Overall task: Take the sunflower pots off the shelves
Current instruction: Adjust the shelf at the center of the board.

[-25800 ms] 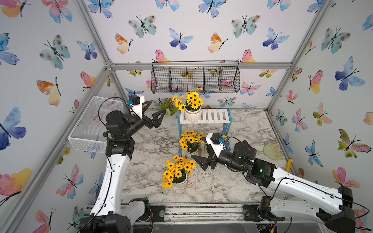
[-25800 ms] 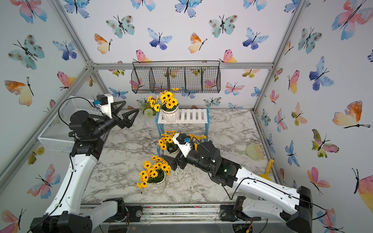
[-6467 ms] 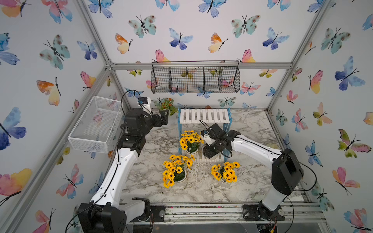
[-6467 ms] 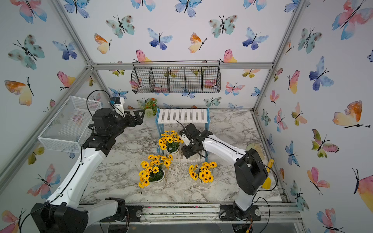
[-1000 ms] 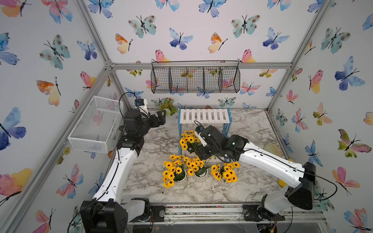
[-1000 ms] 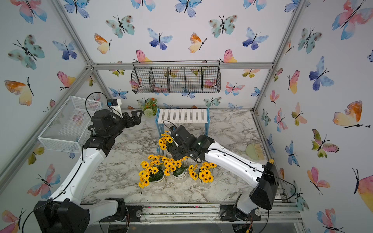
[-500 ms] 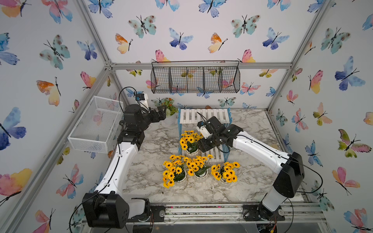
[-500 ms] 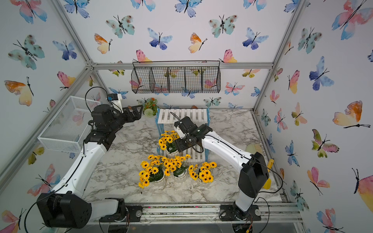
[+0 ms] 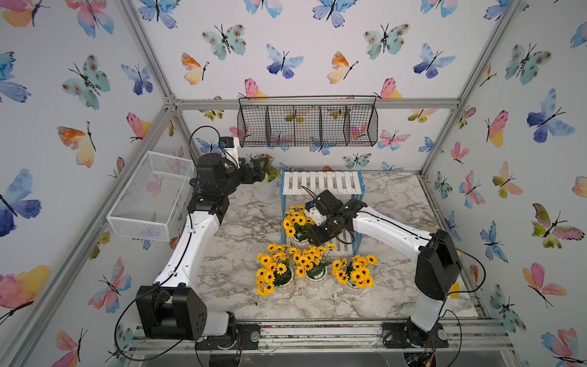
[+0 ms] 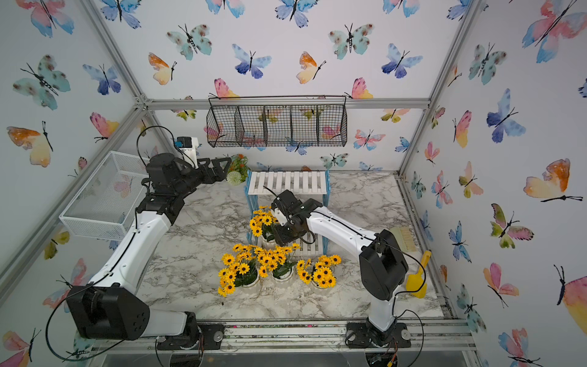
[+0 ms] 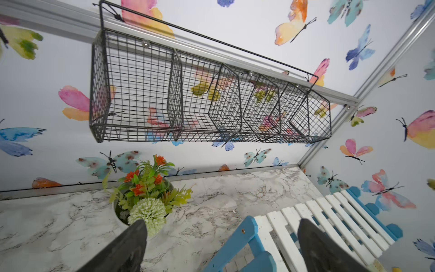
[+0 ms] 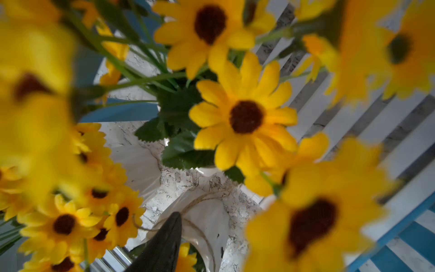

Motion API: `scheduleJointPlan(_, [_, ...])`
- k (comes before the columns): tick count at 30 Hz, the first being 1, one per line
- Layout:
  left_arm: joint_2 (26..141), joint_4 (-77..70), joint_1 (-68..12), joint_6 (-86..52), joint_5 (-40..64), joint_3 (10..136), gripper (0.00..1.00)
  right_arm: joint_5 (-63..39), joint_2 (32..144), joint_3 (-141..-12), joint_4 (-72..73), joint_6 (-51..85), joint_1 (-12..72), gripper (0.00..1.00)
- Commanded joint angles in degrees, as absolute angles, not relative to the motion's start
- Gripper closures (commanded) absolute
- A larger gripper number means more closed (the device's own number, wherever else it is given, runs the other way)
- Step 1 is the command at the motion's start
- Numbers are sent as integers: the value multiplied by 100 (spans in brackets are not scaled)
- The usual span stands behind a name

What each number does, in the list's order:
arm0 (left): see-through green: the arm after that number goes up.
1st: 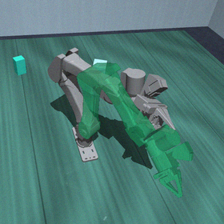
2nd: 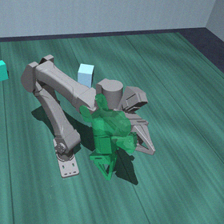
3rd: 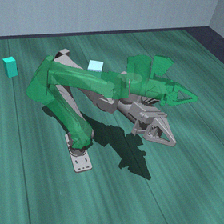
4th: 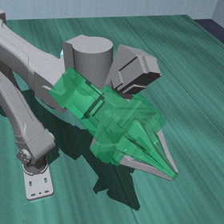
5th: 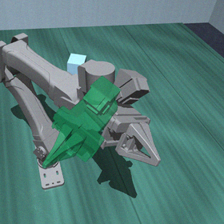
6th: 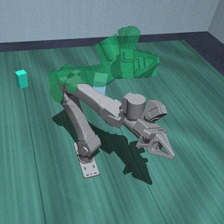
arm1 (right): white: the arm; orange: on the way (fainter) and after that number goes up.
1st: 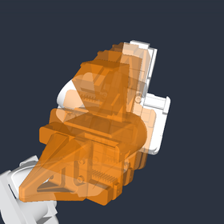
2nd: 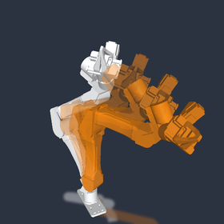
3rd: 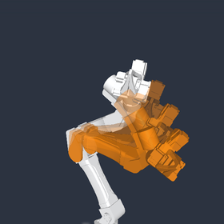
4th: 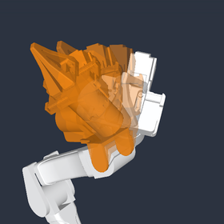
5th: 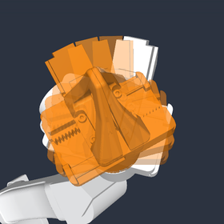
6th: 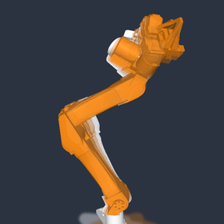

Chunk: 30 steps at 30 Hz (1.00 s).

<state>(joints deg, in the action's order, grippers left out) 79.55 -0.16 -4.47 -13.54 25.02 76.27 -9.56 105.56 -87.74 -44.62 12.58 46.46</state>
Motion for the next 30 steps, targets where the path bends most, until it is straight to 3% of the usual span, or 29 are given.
scheduleJointPlan(1, [8031,-389,-398,-1160,3193,7638,1,-1072,10657,-9057,-4403,1294,4564,42])
scheduleJointPlan(14, [8412,-237,-357,-1088,3219,8093,2,-1134,11364,-9933,-4701,1249,4390,47])
scheduleJointPlan(30, [8364,-273,-313,-1088,3188,7983,2,-885,11586,-9898,-4628,1374,4377,54])
